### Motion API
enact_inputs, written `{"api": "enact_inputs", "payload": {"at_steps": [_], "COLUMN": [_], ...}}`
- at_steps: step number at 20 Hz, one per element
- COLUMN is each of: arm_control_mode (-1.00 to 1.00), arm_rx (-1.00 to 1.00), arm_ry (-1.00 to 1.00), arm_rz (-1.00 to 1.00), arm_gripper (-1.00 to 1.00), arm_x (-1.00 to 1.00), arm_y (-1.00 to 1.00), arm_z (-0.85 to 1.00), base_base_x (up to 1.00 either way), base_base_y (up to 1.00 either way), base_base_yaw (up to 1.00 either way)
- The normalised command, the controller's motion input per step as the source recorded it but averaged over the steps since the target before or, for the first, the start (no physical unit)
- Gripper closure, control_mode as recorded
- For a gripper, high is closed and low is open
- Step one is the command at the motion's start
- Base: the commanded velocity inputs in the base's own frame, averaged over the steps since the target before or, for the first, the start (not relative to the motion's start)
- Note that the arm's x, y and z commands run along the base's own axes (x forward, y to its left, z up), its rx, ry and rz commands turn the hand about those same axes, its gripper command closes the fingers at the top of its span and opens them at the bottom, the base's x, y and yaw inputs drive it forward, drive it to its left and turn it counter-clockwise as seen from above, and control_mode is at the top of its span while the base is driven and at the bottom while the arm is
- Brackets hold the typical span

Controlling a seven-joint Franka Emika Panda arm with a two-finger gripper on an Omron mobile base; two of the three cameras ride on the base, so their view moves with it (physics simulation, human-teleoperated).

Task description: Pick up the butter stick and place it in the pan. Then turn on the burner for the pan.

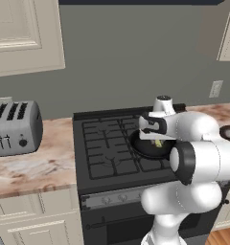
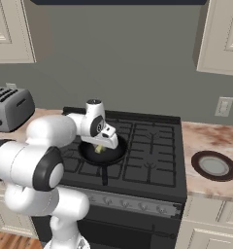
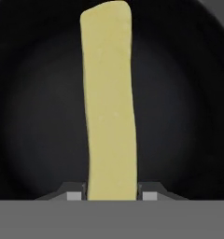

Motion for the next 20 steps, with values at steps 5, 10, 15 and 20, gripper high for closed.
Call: {"api": "enact_inputs", "payload": {"at_steps": [5, 10, 15, 20], "arm_control_mode": [-1.0, -1.0, -1.0, -1.0], "arm_rx": [0.0, 0.0, 0.0, 0.0], "arm_ry": [0.0, 0.0, 0.0, 0.0], "arm_rz": [0.0, 0.0, 0.0, 0.0], "arm_gripper": [1.0, 1.0, 1.0, -1.0], "arm_x": [0.11, 0.04, 0.01, 0.0], "arm_y": [0.0, 0.0, 0.0, 0.0], "arm_z": [-0.23, -0.14, -0.04, 0.0], "base_base_x": [0.0, 0.0, 0.0, 0.0], "base_base_y": [0.0, 0.0, 0.0, 0.0], "base_base_yaw": [0.0, 0.0, 0.0, 0.0]}}
